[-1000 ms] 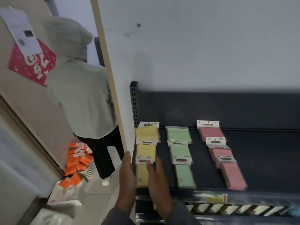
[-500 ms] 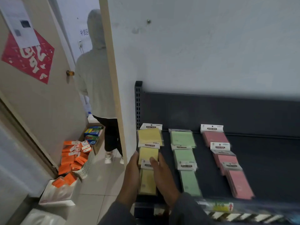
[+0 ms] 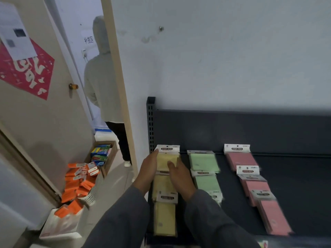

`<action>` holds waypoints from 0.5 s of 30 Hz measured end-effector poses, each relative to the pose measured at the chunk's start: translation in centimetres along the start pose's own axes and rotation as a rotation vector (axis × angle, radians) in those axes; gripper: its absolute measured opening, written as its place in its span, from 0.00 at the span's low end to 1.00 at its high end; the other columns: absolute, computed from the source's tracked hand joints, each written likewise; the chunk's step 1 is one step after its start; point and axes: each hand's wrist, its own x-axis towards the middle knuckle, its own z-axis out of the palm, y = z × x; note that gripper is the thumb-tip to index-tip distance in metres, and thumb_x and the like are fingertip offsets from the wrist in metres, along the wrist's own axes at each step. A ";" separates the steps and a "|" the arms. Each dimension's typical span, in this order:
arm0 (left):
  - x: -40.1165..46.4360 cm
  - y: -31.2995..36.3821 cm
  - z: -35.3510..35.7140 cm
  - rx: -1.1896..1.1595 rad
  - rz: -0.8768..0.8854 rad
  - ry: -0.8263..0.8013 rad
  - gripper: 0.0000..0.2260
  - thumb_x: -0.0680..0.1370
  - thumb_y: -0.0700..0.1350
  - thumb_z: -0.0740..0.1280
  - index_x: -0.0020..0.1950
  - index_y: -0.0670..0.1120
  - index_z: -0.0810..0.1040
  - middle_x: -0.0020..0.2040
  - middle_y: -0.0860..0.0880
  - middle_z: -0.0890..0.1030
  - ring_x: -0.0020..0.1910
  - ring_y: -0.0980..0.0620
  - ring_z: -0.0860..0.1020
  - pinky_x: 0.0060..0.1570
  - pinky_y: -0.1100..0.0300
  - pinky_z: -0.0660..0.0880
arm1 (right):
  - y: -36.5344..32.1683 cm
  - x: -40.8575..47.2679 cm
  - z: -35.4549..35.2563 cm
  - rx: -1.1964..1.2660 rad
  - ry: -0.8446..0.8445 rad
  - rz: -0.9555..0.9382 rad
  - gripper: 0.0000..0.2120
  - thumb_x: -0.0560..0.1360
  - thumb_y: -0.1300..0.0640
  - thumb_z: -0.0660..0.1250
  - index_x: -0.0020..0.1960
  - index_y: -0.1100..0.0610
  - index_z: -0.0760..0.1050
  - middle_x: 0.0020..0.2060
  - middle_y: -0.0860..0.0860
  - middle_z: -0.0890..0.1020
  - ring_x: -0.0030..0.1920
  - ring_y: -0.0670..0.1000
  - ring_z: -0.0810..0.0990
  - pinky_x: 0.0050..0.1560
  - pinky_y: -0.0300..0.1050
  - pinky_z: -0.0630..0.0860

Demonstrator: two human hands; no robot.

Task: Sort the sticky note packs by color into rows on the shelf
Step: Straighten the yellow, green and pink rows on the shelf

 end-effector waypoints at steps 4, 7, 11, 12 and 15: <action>0.0 -0.1 -0.5 -0.038 0.024 -0.021 0.19 0.84 0.58 0.56 0.58 0.50 0.83 0.54 0.46 0.85 0.53 0.48 0.83 0.57 0.53 0.78 | 0.4 1.1 0.1 0.054 0.085 0.026 0.17 0.82 0.51 0.58 0.69 0.52 0.70 0.61 0.52 0.78 0.60 0.53 0.77 0.65 0.53 0.73; 0.8 -0.4 -0.8 -0.083 -0.013 -0.032 0.21 0.84 0.59 0.56 0.59 0.48 0.83 0.54 0.44 0.86 0.53 0.45 0.84 0.60 0.51 0.78 | 0.5 1.8 0.4 0.087 0.066 0.086 0.18 0.81 0.51 0.58 0.71 0.52 0.69 0.62 0.52 0.79 0.61 0.53 0.78 0.66 0.55 0.73; 1.3 -1.4 -0.6 -0.118 -0.020 -0.031 0.21 0.82 0.61 0.57 0.59 0.50 0.83 0.54 0.45 0.86 0.54 0.45 0.84 0.63 0.46 0.78 | 0.5 2.1 0.6 0.116 0.101 0.095 0.17 0.82 0.54 0.58 0.70 0.52 0.69 0.61 0.52 0.79 0.59 0.52 0.78 0.65 0.54 0.74; 1.5 -1.7 -0.4 -0.135 -0.020 -0.037 0.21 0.82 0.61 0.57 0.60 0.51 0.83 0.54 0.45 0.86 0.54 0.45 0.84 0.64 0.45 0.77 | 0.6 2.1 0.7 0.111 0.098 0.088 0.18 0.82 0.55 0.58 0.71 0.52 0.69 0.61 0.51 0.79 0.60 0.52 0.78 0.66 0.54 0.74; 0.9 -1.5 -0.1 -0.184 -0.048 -0.052 0.19 0.83 0.59 0.57 0.58 0.50 0.82 0.53 0.44 0.86 0.53 0.43 0.84 0.62 0.44 0.78 | 0.3 2.2 0.8 0.097 0.105 0.075 0.17 0.81 0.57 0.57 0.69 0.51 0.70 0.58 0.51 0.80 0.56 0.52 0.79 0.62 0.53 0.76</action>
